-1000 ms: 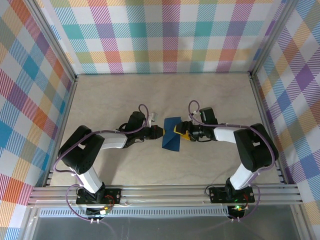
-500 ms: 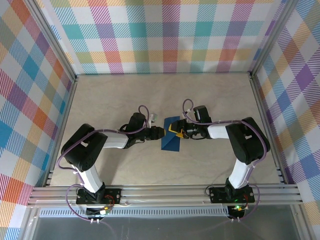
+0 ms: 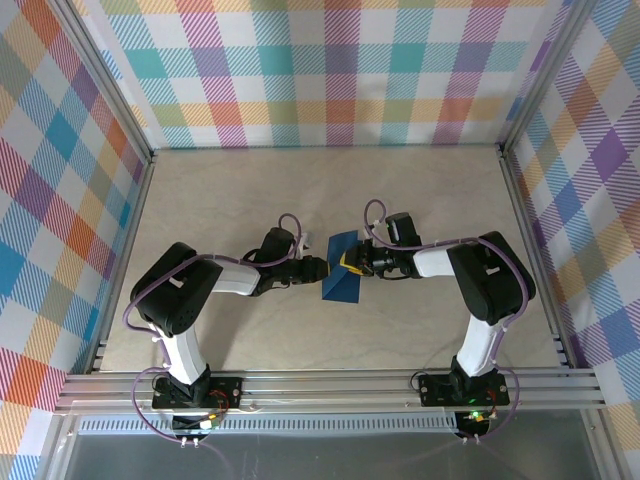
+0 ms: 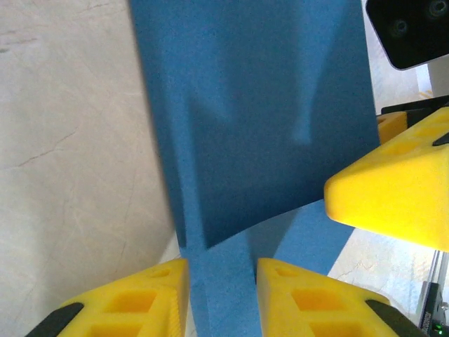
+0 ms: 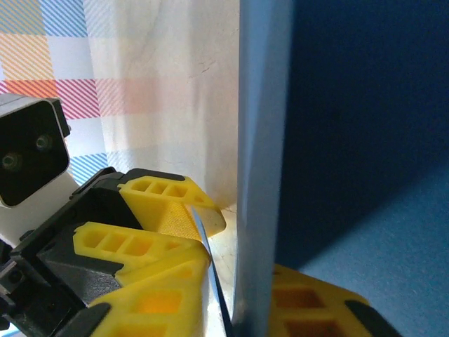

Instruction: Fold a paper plane with a square sheet of paper (fold left side to right side)

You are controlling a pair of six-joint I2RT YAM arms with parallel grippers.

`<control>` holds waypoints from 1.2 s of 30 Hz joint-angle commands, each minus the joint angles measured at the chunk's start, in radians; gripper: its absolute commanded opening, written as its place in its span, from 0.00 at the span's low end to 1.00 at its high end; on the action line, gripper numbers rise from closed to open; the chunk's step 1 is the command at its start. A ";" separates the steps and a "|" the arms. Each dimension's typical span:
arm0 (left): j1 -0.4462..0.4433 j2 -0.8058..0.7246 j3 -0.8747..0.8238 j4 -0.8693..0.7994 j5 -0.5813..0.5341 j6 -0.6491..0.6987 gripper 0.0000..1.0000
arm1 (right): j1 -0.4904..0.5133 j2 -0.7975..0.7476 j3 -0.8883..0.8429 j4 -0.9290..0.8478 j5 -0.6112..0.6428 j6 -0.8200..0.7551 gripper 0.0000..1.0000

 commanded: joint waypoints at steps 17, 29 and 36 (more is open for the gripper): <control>0.088 -0.613 -0.155 0.000 -0.112 0.040 0.57 | -0.043 -0.428 -0.084 0.129 0.024 -0.181 0.00; 0.098 -0.662 -0.174 0.408 0.145 -0.208 0.84 | -0.006 -0.540 -0.047 0.446 -0.169 -0.034 0.00; 0.055 -0.556 -0.110 0.492 0.229 -0.263 0.79 | 0.051 -0.523 0.001 0.457 -0.176 -0.025 0.02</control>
